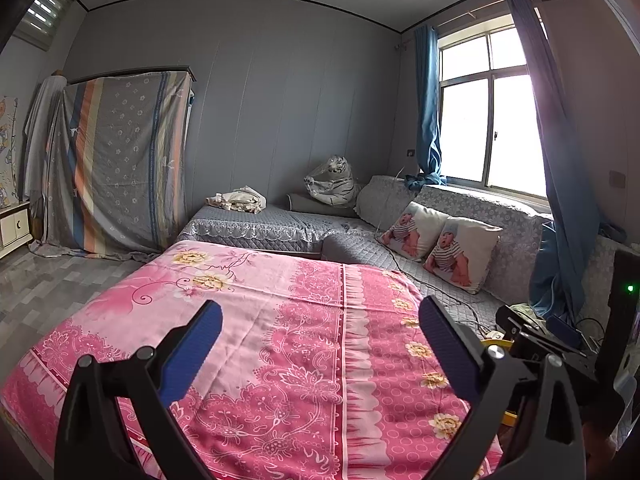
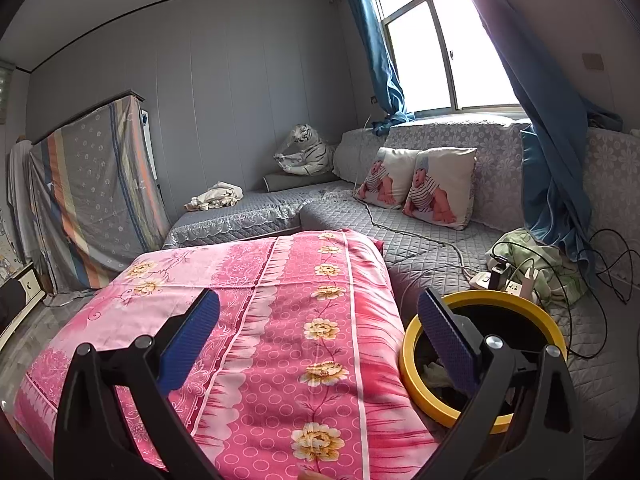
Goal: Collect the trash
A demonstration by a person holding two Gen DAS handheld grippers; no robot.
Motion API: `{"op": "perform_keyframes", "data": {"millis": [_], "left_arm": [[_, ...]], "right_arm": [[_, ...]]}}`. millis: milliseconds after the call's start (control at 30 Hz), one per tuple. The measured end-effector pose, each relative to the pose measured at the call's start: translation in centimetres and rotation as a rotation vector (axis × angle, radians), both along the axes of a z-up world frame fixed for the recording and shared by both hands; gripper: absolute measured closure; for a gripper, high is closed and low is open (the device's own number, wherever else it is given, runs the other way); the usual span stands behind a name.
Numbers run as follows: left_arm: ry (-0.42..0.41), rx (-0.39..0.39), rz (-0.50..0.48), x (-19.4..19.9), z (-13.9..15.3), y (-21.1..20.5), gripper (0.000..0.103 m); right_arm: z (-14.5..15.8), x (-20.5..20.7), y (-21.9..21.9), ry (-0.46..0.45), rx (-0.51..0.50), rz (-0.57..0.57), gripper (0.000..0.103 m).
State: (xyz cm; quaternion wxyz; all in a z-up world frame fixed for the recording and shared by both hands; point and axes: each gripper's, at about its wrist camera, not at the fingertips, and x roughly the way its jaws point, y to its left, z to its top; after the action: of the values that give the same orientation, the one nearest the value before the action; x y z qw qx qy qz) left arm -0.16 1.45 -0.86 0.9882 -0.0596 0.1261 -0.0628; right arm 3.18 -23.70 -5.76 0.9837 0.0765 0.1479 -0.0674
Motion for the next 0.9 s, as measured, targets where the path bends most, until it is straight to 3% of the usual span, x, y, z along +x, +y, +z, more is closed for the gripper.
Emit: {"op": "perform_keyframes", "data": {"millis": [900], "left_arm": [[0.010, 0.001, -0.013, 0.14, -0.27, -0.25, 0.008]], "right_arm": [[-0.63, 0.30, -0.11, 0.025, 0.007, 0.005, 0.008]]}}
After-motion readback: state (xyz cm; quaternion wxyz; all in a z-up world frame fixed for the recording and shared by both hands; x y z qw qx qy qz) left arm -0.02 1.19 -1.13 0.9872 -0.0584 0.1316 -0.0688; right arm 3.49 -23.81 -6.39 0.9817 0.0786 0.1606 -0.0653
